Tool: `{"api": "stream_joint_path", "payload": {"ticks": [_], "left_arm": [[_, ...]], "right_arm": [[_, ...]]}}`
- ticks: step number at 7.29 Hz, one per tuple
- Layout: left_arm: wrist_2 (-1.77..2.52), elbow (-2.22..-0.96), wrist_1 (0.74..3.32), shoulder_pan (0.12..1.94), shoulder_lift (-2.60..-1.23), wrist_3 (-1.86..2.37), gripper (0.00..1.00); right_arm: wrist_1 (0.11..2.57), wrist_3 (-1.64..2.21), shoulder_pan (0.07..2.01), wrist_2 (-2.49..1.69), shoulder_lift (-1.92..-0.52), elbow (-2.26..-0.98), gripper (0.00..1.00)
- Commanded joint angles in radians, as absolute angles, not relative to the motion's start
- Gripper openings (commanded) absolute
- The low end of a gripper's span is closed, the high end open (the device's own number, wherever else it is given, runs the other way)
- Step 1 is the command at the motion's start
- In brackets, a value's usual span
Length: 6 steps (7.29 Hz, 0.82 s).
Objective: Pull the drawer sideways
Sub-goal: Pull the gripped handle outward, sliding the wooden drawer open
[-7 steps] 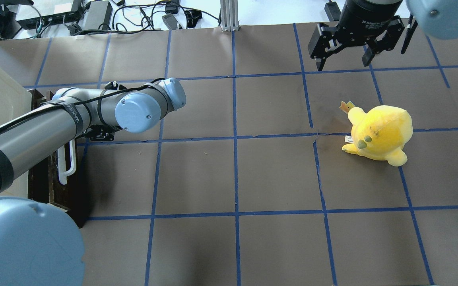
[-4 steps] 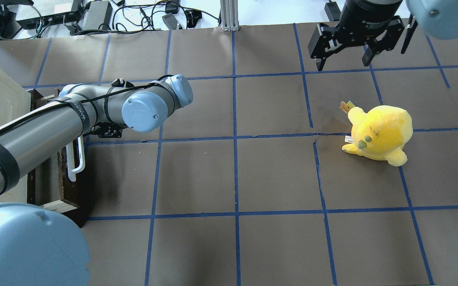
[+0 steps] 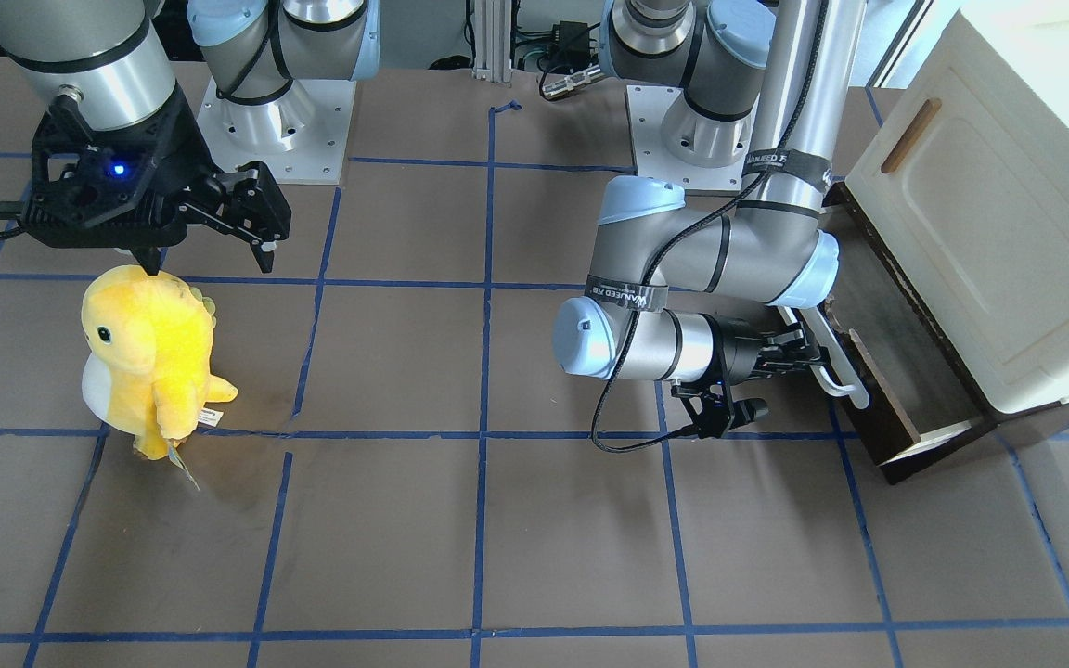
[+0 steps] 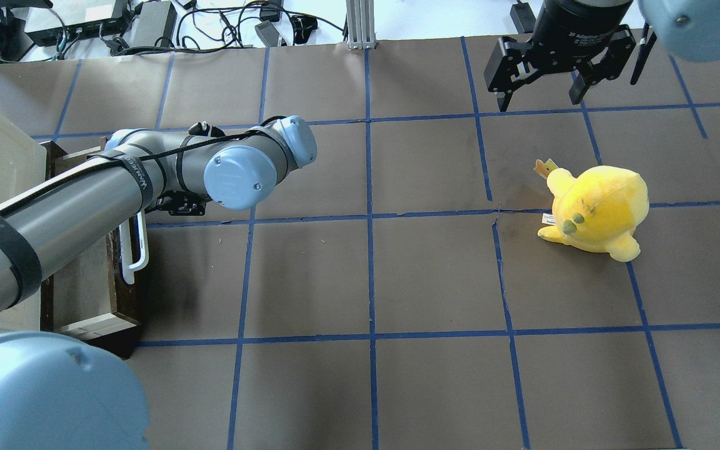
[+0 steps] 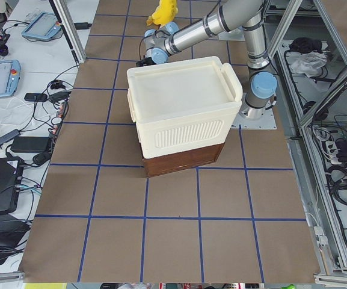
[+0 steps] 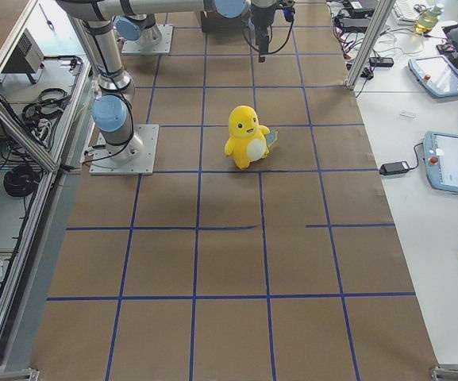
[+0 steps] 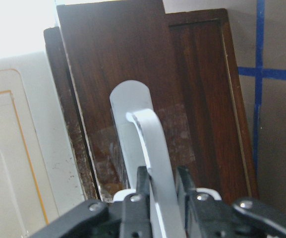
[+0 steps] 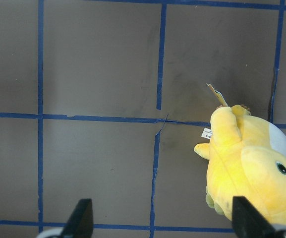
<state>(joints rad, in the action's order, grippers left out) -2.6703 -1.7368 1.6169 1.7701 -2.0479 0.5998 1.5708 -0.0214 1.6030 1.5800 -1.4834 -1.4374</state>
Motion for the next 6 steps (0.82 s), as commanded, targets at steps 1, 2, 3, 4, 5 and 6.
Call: {"api": "stream_joint_path", "payload": {"ticks": [1,2,3,4,5,6], "left_arm": [[-2.66,-1.735,1.609,1.784,-2.048,0.594,0.28],[-2.654,-1.727,1.609,1.795,-2.049,0.594,0.28],[-2.629,-1.709,1.609,1.799,-2.051,0.594,0.28],[-2.622,-1.704,1.609,1.799,-2.052,0.594,0.28],[-2.622,-1.704,1.609,1.801,-2.052,0.594,0.28],[-2.622,-1.704,1.609,1.802,-2.052,0.594,0.28]], "right_arm": [[1.571,-0.021,1.603,1.58,-1.483,-1.437,1.0],[1.571,-0.021,1.603,1.58,-1.483,-1.437,1.0],[1.571,-0.021,1.603,1.58,-1.483,-1.437,1.0],[1.571,-0.023,1.603,1.58,-1.483,-1.437,1.0],[1.571,-0.021,1.603,1.58,-1.483,-1.437,1.0],[1.571,-0.021,1.603,1.58,-1.483,-1.437,1.0]]}}
